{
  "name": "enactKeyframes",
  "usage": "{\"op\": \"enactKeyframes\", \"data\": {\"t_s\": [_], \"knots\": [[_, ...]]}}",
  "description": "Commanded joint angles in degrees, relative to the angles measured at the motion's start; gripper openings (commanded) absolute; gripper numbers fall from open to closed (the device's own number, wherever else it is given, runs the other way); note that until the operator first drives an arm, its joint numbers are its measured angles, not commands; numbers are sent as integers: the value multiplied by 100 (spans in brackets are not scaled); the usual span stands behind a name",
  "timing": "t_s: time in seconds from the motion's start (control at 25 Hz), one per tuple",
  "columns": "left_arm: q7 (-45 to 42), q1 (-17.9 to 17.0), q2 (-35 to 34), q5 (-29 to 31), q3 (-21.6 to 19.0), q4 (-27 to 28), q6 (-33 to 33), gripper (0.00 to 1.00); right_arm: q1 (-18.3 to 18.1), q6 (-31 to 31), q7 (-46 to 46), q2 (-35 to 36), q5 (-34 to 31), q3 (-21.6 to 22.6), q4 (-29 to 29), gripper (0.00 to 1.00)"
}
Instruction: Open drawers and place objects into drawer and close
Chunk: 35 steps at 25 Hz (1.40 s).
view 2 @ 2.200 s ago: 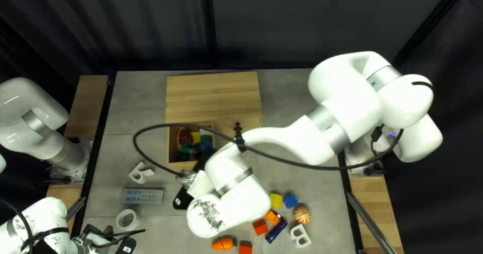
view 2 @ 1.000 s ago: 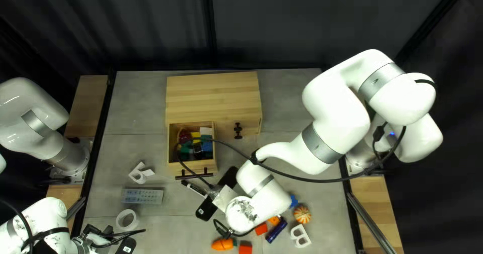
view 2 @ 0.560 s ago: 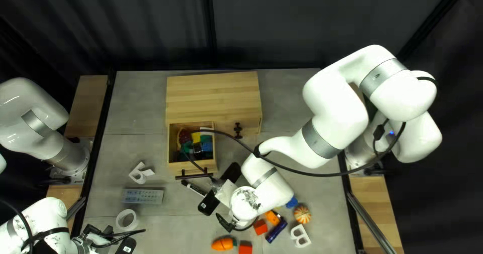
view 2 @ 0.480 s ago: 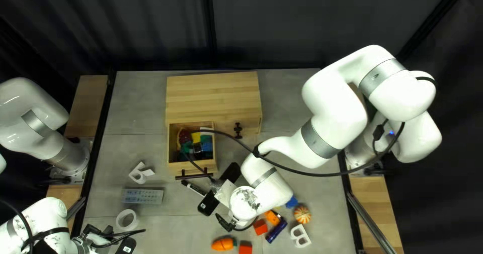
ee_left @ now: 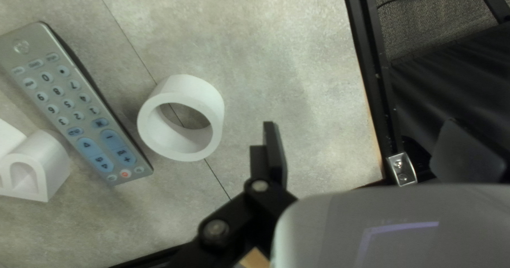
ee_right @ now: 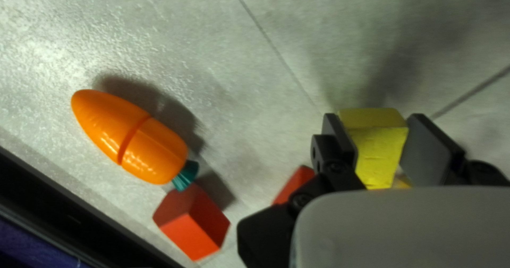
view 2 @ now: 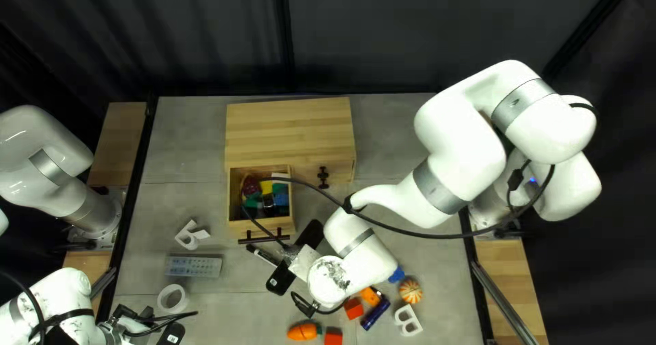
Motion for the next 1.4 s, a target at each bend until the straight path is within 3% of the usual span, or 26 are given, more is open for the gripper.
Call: {"op": "enactKeyframes", "data": {"t_s": [0.04, 0.24, 0.56, 0.6, 0.64, 0.68, 0.92, 1.08, 1.2, 1.4], "knots": [[0, 0, 0, 0, 0, 0, 0, 100, -16, 823, -765, -355, -680, -94, 581, 2], [0, 0, 0, 0, 0, 0, 0, 100, -172, 1046, -1933, -476, -1474, -276, 1154, 2], [0, 0, 0, 0, 0, 0, 0, 100, -619, -146, -3152, -285, -2188, -566, 1213, 3], [0, 0, 0, 0, 0, 0, 0, 100, -635, -221, -3182, -254, -2207, -575, 1218, 62], [0, 0, 0, 0, 0, 0, 0, 100, -676, -367, -3227, -164, -2231, -590, 1246, 97], [0, 0, 0, 0, 0, 0, 0, 100, -695, -458, -3232, -125, -2235, -598, 1240, 100], [0, 0, 0, 0, 0, 0, 0, 100, -640, -515, -3086, -322, -2161, -531, 975, 100], [0, 0, 0, 0, 0, 0, 0, 100, -273, 300, -2519, -532, -1659, -226, 841, 100], [0, 0, 0, 0, 0, 0, 0, 100, -13, 577, -2058, -586, -1226, 24, 665, 100], [0, 0, 0, 0, 0, 0, 0, 100, 359, 1000, -1795, -99, -728, 351, 1172, 100]]}}
